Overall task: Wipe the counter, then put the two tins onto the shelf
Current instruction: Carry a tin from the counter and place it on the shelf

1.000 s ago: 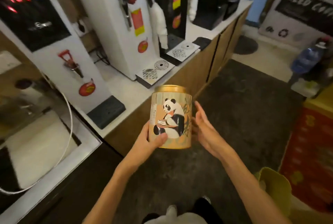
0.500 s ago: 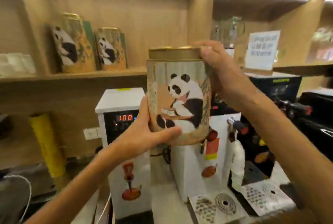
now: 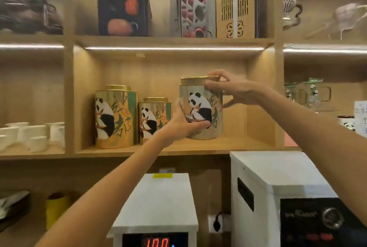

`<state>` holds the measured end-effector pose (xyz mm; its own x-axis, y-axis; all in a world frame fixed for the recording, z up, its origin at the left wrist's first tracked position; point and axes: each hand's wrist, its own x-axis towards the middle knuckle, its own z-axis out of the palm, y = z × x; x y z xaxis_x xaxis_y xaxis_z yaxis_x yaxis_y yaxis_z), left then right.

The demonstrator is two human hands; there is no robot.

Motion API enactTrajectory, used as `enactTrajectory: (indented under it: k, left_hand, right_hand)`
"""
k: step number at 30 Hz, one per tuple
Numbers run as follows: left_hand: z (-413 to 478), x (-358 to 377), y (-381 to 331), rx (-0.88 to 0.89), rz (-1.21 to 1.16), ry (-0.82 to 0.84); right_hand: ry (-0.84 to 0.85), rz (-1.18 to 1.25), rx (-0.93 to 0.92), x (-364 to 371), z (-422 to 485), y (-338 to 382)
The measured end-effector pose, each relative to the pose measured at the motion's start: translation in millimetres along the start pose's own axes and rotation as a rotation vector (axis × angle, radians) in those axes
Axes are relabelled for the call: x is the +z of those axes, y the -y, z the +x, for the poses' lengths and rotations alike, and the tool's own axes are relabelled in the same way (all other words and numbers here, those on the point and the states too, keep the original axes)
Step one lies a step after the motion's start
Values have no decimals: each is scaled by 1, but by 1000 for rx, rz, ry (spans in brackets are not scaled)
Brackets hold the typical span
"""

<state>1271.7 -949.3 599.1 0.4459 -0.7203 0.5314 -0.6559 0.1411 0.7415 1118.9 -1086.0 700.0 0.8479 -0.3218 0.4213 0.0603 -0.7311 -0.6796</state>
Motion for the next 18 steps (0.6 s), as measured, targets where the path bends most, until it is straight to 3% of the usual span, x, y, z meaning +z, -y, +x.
enactTrajectory:
  k: [4,13,18]
  left_hand:
    - [45,12,61,-126,9,42]
    - [108,22,138,-350,100,25]
    - [127,34,158,-441,149,-144]
  right_hand:
    - [23,-49,172,30,65,-50]
    - [-2,57,207,64,155,-129]
    - [10,101,194,69,189,-155]
